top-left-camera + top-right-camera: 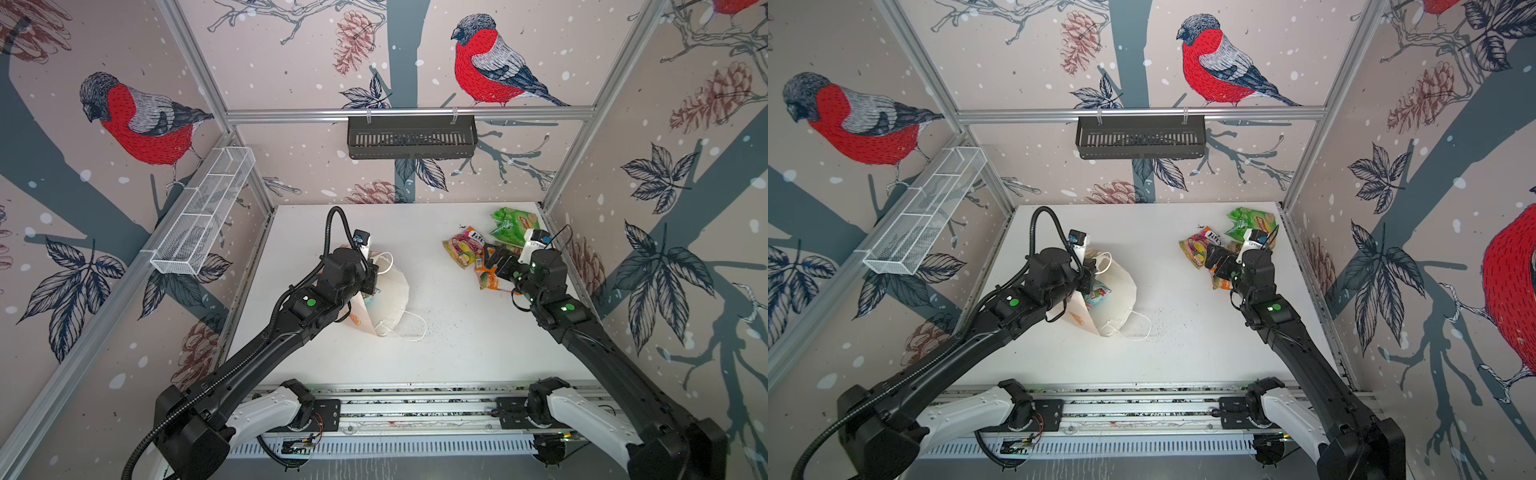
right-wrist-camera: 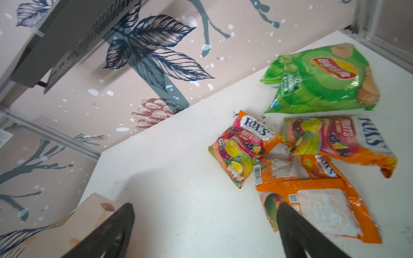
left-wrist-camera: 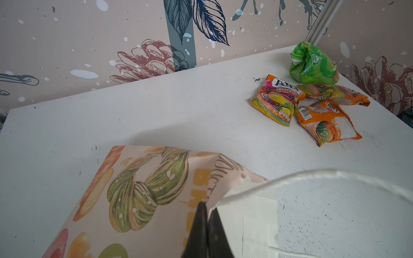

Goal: Take the snacks out of the paper bag
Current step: 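Raise the open right gripper and swing it back toward the paper bag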

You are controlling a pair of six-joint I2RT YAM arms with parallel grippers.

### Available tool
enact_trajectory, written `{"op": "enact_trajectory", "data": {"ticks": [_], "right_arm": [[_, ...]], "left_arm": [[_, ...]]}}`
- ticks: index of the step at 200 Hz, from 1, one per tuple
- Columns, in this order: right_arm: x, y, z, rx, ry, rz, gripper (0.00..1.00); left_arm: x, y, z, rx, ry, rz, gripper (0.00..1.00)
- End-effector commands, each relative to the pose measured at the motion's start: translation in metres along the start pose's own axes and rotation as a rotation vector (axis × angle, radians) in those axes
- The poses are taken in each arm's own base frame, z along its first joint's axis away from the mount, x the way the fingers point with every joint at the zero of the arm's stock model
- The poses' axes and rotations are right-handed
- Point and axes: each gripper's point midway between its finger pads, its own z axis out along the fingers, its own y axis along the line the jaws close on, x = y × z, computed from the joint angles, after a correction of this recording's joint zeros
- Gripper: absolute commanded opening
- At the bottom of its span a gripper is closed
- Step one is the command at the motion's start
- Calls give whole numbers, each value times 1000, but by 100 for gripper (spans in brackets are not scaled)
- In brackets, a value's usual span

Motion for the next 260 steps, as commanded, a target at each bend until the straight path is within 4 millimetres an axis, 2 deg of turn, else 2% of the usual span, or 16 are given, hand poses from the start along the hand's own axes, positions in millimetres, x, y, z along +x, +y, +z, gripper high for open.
{"op": "enact_trajectory", "data": {"ticks": [1,63,86,95,100,102,106,121,163,202,260], "right_arm": [[-4,33,-7,-134,-30,-25,100],[41,98,-6,-229,5,-161,100],[54,115,-9,-280,-12,-183,100],[58,122,-11,-304,-23,-194,100],[61,123,-11,-307,-27,-197,100],[63,124,-11,-307,-27,-201,100],[65,126,-11,-310,-31,-206,100],[75,132,-11,-309,-37,-240,100],[96,146,-9,-289,-35,-308,100],[117,165,-11,-330,-16,-333,100],[142,175,-14,-303,6,-383,99]], "left_arm": [[-7,1,1,-4,-27,0,0],[-17,2,-5,-12,-50,-23,0],[-27,3,-10,-23,-55,-25,0],[-24,6,-9,-37,-42,-21,0],[-22,7,-9,-46,-34,-19,0],[-31,7,-13,-46,-54,-22,0],[-34,8,-14,-51,-59,-23,0],[-35,12,-17,-72,-56,-17,0],[-26,16,-14,-98,-9,26,0],[-26,12,-17,-74,5,53,0],[-11,12,-14,-66,42,91,0]]}}
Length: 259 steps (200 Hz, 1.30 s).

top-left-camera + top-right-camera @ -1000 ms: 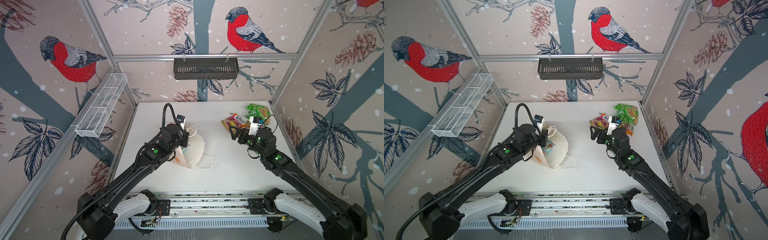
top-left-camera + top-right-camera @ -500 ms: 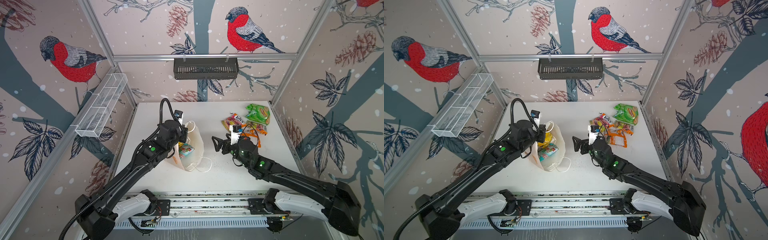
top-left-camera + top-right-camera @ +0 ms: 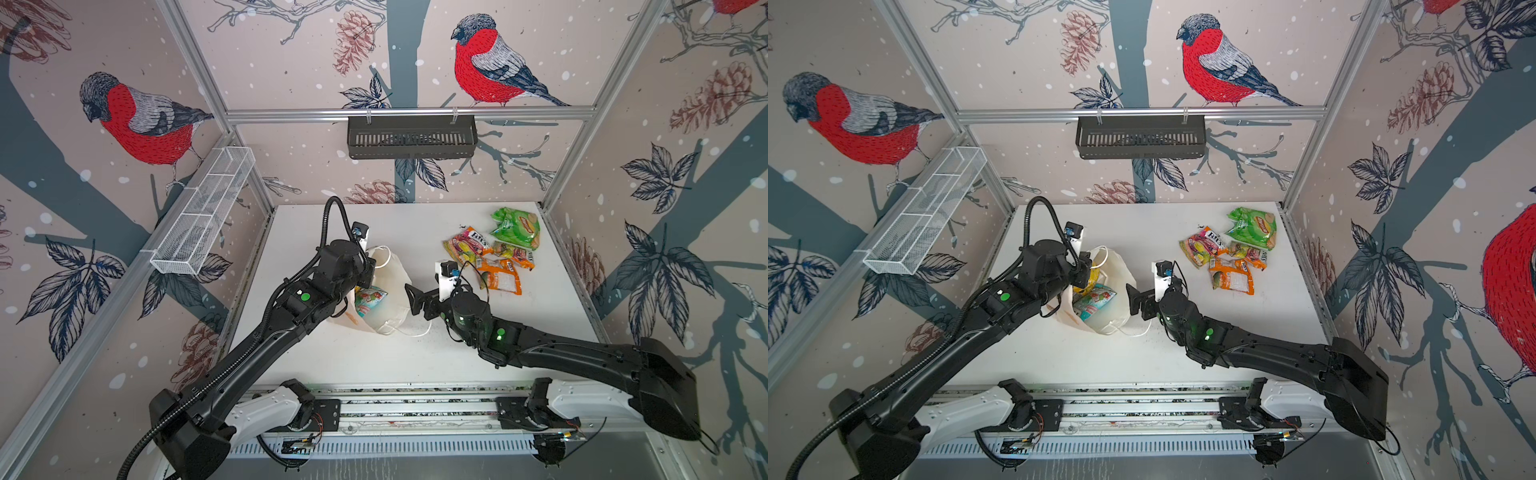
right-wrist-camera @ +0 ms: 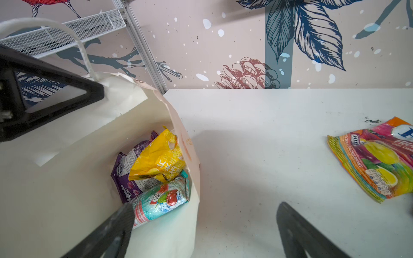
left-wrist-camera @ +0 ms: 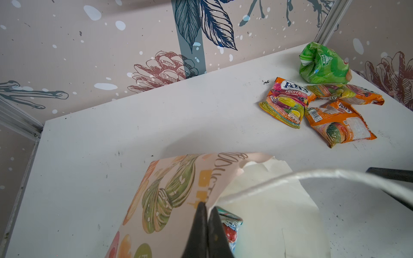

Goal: Take the snacks out of the paper bag
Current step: 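Move the open right gripper over the bag opening beside the left gripper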

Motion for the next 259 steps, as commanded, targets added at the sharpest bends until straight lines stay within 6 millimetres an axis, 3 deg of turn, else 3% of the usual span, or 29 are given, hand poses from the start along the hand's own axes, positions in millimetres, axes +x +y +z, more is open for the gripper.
{"op": "enact_trajectory", "data": {"ticks": [1,75,149,205,259], "right_arm": [[-6,3,0,23,-28,-4,98],[32,35,5,-102,75,-5,86],[51,75,15,-290,117,19,51],[61,95,23,-370,151,46,54],[68,101,40,-325,203,51,52]], "left_arm": [[10,2,2,-10,33,30,0],[16,-6,15,16,67,39,0],[9,-12,17,43,83,38,0],[8,-14,12,58,78,39,0],[9,-11,8,44,80,56,0]]}}
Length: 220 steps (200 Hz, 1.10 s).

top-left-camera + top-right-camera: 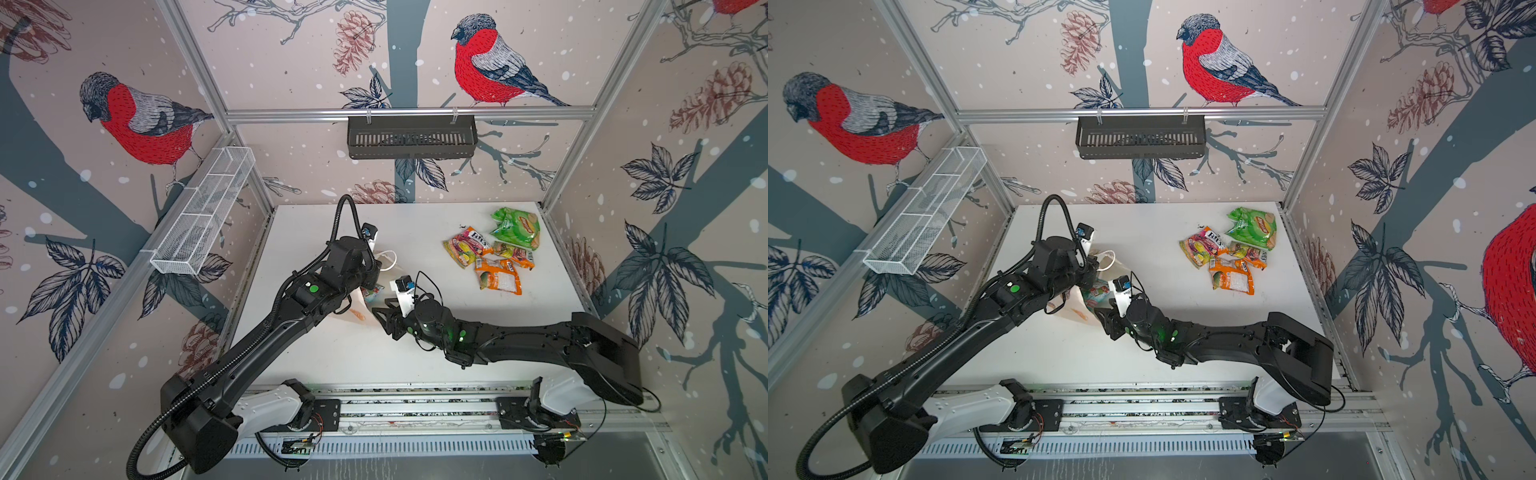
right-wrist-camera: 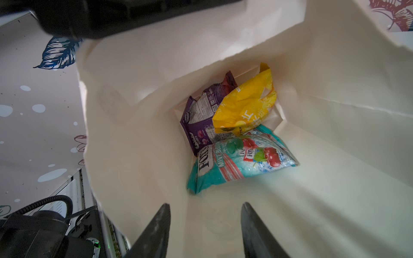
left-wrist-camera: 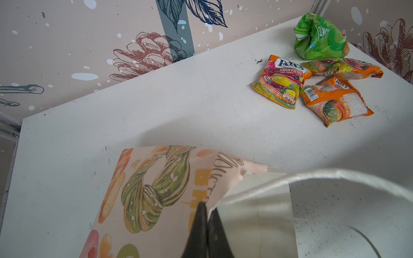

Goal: Take the snacks out of the paper bag
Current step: 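Move the open right gripper over the bag opening beside the left gripper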

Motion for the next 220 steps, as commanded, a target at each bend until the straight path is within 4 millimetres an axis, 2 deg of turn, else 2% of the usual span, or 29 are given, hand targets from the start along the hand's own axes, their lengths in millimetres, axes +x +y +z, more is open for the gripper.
{"op": "enact_trajectory", "data": {"ticks": [1,37,50,95,119,164,182,220], "right_arm": [[0,2,4,9,9,23,52],[-1,-5,9,50,9,49,54],[2,-8,11,69,23,57,57],[11,-15,20,90,60,89,59],[14,-16,27,81,76,114,65],[23,-14,50,88,112,55,65],[29,-21,60,128,142,44,66],[17,-24,75,133,99,52,71]], "left_arm": [[-1,3,-5,-12,-5,13,0],[-2,6,-10,-29,-4,26,0],[-1,6,-9,-30,2,28,0],[-2,6,-10,-30,-1,28,0],[-6,3,-11,-11,-10,15,0],[-11,-2,-9,10,-20,3,0],[-15,-5,-10,25,-23,1,0],[-19,-11,-14,49,-36,4,0]]}}
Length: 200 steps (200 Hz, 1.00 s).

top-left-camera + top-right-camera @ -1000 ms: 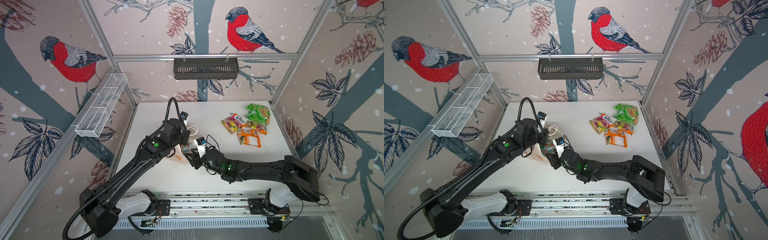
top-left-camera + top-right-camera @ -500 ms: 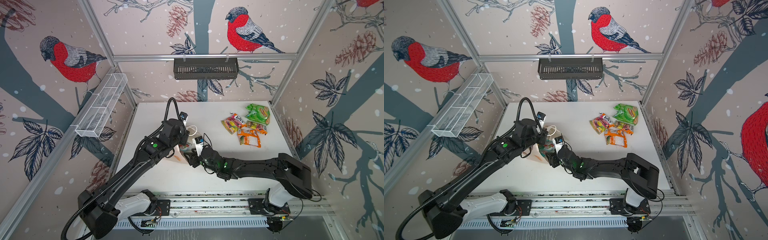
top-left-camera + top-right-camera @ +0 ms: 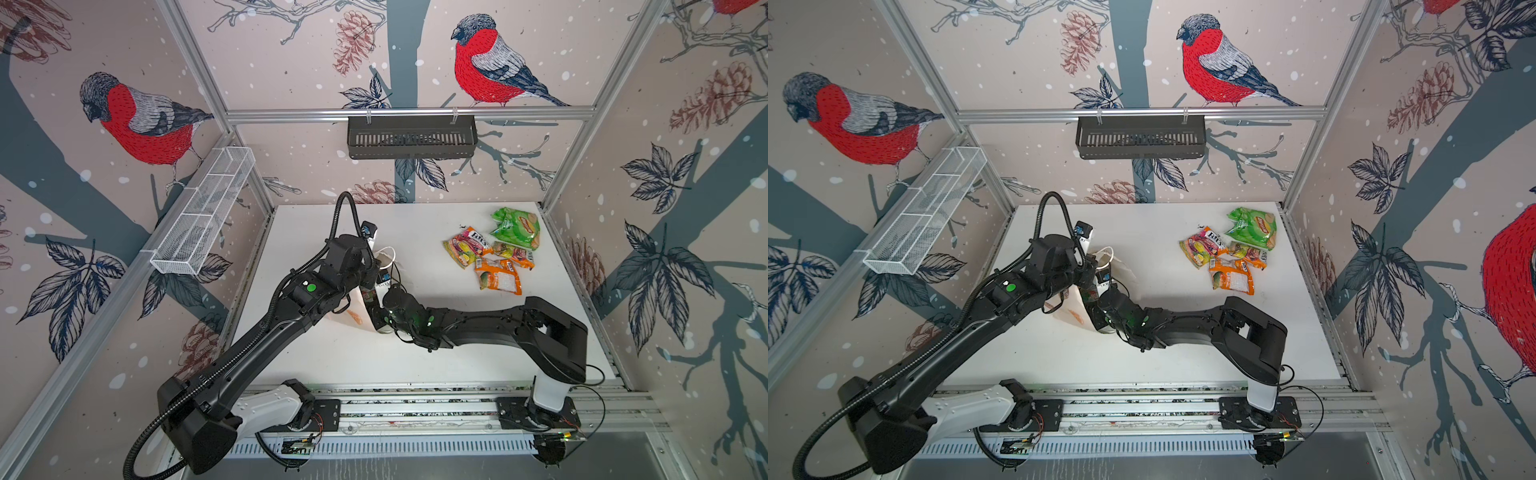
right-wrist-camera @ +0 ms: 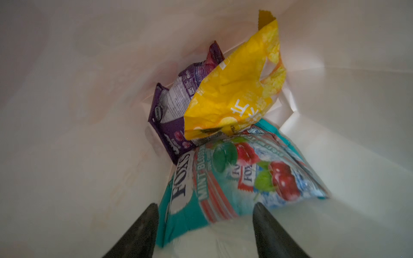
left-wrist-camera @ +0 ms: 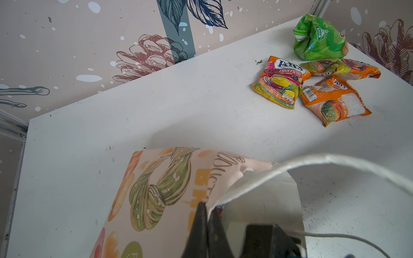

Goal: Take the snacks out of the paper bag
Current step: 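Move the open right gripper over the bag opening beside the left gripper, then lower the right gripper into the bag onto the yellow packet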

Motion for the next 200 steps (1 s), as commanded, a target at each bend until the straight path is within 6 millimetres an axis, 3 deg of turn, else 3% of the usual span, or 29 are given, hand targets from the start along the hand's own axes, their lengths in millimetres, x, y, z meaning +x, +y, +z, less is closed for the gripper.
{"op": "enact_trajectory", "data": {"ticks": [1,53,95,200], "right_arm": [[-12,-2,5,15,-42,-3,71],[-30,-9,19,60,-113,2,76],[-37,-26,26,136,-165,36,78],[-61,-39,45,227,-279,63,72]], "left_arm": [[-11,-7,-5,37,-35,-1,0],[-8,-9,-10,43,-44,2,0],[-9,-15,-13,76,-54,5,0],[-5,-24,-19,102,-60,1,0]]}}
